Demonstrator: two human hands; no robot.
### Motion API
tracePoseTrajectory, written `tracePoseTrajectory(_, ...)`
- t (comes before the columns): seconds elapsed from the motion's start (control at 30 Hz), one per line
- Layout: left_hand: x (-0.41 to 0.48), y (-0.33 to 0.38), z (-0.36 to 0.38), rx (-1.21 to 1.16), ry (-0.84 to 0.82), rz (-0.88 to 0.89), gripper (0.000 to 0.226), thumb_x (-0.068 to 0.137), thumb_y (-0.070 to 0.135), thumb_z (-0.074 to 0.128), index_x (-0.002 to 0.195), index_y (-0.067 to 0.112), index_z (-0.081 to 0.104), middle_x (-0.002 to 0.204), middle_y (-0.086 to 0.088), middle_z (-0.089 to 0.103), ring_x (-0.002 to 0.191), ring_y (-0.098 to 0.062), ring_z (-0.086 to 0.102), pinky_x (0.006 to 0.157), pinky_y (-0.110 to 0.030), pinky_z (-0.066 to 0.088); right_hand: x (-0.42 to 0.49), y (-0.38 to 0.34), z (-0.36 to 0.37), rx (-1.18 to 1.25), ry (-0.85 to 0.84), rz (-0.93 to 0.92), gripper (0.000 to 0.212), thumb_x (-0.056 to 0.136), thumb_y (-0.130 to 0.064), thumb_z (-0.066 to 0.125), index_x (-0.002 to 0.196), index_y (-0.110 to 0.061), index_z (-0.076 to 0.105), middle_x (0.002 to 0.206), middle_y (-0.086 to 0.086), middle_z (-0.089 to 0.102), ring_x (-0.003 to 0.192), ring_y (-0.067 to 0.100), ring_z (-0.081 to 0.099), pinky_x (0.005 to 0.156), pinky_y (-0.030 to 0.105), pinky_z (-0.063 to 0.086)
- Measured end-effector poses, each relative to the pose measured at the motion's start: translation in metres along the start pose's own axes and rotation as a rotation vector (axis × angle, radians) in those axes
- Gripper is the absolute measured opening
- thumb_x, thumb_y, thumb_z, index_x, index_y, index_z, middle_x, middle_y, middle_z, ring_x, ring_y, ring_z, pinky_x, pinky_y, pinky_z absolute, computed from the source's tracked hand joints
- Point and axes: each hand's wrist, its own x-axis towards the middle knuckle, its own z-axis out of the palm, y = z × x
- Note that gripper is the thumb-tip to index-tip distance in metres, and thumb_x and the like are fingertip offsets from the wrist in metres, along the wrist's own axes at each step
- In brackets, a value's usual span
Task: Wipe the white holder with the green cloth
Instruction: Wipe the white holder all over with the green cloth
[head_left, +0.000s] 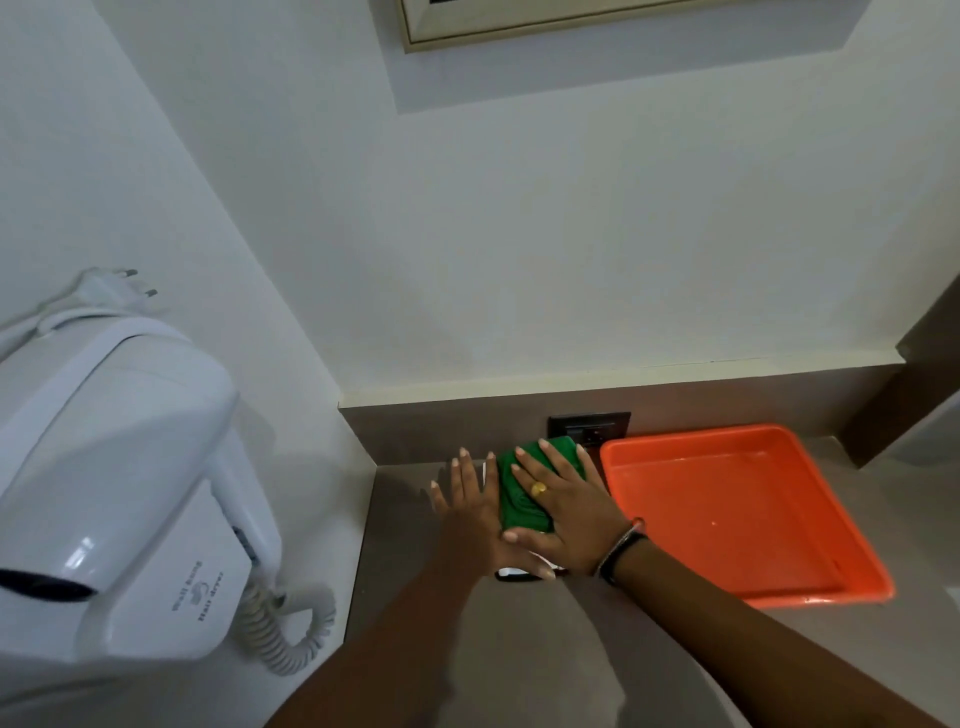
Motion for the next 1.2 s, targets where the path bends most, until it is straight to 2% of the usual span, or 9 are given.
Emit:
tracePoseTrajectory(0.13, 0.002, 0.001, 0.002, 0.034, -0.009, 0.012, 0.158, 0.039, 0.095, 0.062, 0.155, 0.017, -0.011, 0.162, -0.022, -0.015, 0.15, -0.037, -0.012, 0.115, -0.066, -0.001, -0.022, 0.019, 0.01, -0.045, -0.041, -0.147, 0.1, 0.076, -0.085, 0.039, 0.154, -0.024, 0.024, 0.165, -0.005, 0.018, 0.153, 0.021, 0.004, 0.121, 0.058, 0.003)
tracePoseTrajectory(0.3, 0.003, 0.002, -0.007, 0.081, -0.079, 0.02, 0.169, 0.031, 0.092, 0.07, 0.152, 0.017, -0.02, 0.159, -0.022, -0.027, 0.147, -0.038, -0.024, 0.114, -0.067, -0.007, -0.061, 0.033, 0.007, 0.09, 0.128, -0.223, 0.066, 0.076, -0.014, 0.064, 0.14, -0.011, 0.052, 0.15, 0.009, 0.048, 0.141, 0.032, 0.04, 0.115, 0.054, 0.028)
tracePoseTrajectory(0.43, 0.006, 0.002, -0.022, 0.097, -0.134, 0.091, 0.169, 0.029, 0.102, 0.056, 0.152, 0.016, -0.022, 0.159, -0.018, -0.029, 0.146, -0.033, -0.03, 0.115, -0.064, -0.012, -0.09, 0.041, 0.013, 0.866, 0.444, 0.462, 0.043, 0.084, 0.005, 0.064, 0.11, -0.029, 0.064, 0.107, 0.016, 0.075, 0.089, 0.011, 0.073, 0.077, 0.013, 0.054)
tracePoseTrajectory(0.57, 0.022, 0.032, -0.037, -0.024, -0.048, 0.173, 0.148, 0.046, 0.108, 0.024, 0.155, 0.015, -0.01, 0.164, -0.008, -0.019, 0.149, -0.019, -0.021, 0.117, -0.054, -0.016, -0.086, 0.051, 0.013, 1.495, 0.609, 0.873, 0.033, 0.087, 0.011, 0.058, 0.09, -0.02, 0.067, 0.089, 0.007, 0.07, 0.084, 0.028, 0.064, 0.06, 0.022, 0.057)
tracePoseTrajectory(0.73, 0.023, 0.054, -0.006, 0.055, 0.001, 0.348, 0.109, 0.078, 0.087, 0.003, 0.157, 0.012, 0.002, 0.166, -0.01, -0.009, 0.152, -0.022, -0.012, 0.12, -0.049, -0.009, -0.041, 0.02, 0.016, 1.703, 0.444, 0.874, 0.036, 0.094, 0.006, 0.051, 0.129, 0.004, 0.055, 0.128, 0.03, 0.061, 0.107, 0.035, 0.061, 0.098, 0.052, 0.049)
tracePoseTrajectory(0.83, 0.024, 0.042, 0.009, 0.045, 0.088, 0.376, 0.102, 0.084, 0.08, -0.004, 0.156, 0.009, 0.006, 0.166, -0.008, -0.007, 0.152, -0.02, -0.011, 0.122, -0.049, -0.002, -0.025, -0.005, 0.021, 1.675, 0.308, 0.788, 0.037, 0.103, -0.009, 0.041, 0.138, 0.002, 0.049, 0.142, 0.021, 0.053, 0.133, 0.034, 0.049, 0.111, 0.042, 0.04)
tracePoseTrajectory(0.93, 0.026, 0.04, 0.014, 0.042, 0.141, 0.401, 0.095, 0.091, 0.076, 0.0, 0.156, 0.007, 0.01, 0.166, -0.009, -0.001, 0.152, -0.019, -0.006, 0.123, -0.046, 0.0, -0.028, -0.01, 0.028, 1.768, 0.5, 0.806, 0.041, 0.106, -0.022, 0.036, 0.138, -0.003, 0.052, 0.142, 0.011, 0.056, 0.134, 0.021, 0.051, 0.115, 0.035, 0.038)
tracePoseTrajectory(1.07, 0.024, 0.042, 0.016, 0.077, 0.19, 0.413, 0.09, 0.095, 0.072, 0.009, 0.155, 0.005, 0.015, 0.165, -0.014, 0.011, 0.153, -0.022, 0.005, 0.123, -0.047, 0.005, -0.06, -0.026, 0.036, 1.855, 0.435, 0.82, 0.05, 0.098, -0.051, 0.037, 0.137, -0.025, 0.055, 0.141, -0.008, 0.057, 0.136, 0.008, 0.045, 0.113, 0.02, 0.037)
tracePoseTrajectory(1.2, 0.027, 0.04, 0.018, 0.079, 0.228, 0.411, 0.088, 0.096, 0.072, 0.013, 0.155, 0.006, 0.016, 0.164, -0.014, 0.016, 0.152, -0.023, 0.01, 0.121, -0.05, 0.01, -0.06, -0.02, 0.03, 1.803, 0.358, 0.886, 0.024, 0.09, -0.064, 0.039, 0.093, -0.072, 0.062, 0.096, -0.051, 0.062, 0.107, -0.022, 0.054, 0.088, -0.001, 0.041)
